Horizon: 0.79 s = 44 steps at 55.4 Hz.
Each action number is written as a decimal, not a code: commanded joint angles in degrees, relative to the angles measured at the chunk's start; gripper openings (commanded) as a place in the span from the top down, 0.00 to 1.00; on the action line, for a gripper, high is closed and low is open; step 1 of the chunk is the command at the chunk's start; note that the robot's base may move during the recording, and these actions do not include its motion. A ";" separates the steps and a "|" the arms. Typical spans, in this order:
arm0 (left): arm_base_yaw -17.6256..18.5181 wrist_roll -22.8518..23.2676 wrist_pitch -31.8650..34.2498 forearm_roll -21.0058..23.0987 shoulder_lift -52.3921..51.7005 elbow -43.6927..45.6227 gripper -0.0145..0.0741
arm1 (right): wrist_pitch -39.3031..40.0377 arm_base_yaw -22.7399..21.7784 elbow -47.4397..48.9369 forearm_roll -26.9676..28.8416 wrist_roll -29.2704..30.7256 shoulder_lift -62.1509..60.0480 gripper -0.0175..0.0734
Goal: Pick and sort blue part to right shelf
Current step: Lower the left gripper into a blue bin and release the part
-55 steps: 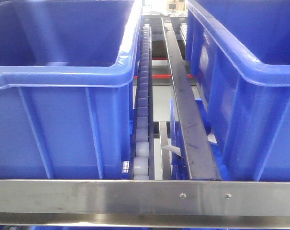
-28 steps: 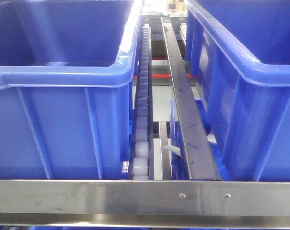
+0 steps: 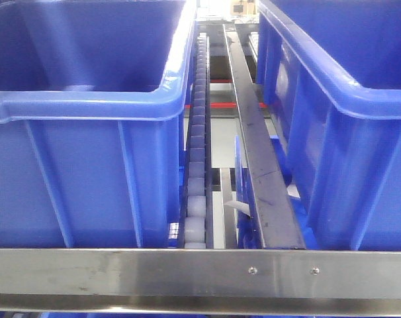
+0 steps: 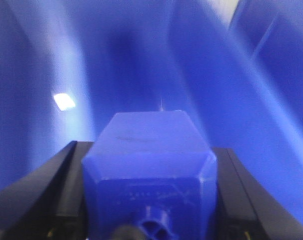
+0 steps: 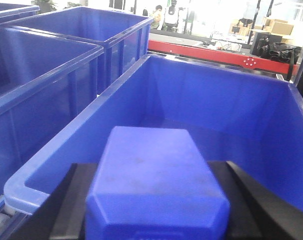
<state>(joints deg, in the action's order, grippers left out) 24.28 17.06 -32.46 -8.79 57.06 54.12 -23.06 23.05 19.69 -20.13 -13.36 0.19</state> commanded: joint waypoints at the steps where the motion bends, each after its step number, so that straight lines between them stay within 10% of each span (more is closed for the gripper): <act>1: 0.16 0.16 2.18 0.48 6.98 6.19 0.51 | 5.35 -0.08 1.48 -1.28 0.32 1.03 0.58; 23: -4.27 0.28 -7.70 0.51 38.74 26.65 0.51 | 4.91 -0.08 1.48 -1.28 0.32 1.03 0.58; 44: -6.67 0.03 -10.85 0.41 46.78 30.24 0.40 | 3.42 -0.08 1.48 -1.28 0.32 1.03 0.58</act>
<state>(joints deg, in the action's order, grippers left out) 17.85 17.06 -45.24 -8.36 107.00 82.21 -24.18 23.05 19.69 -20.13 -13.36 0.19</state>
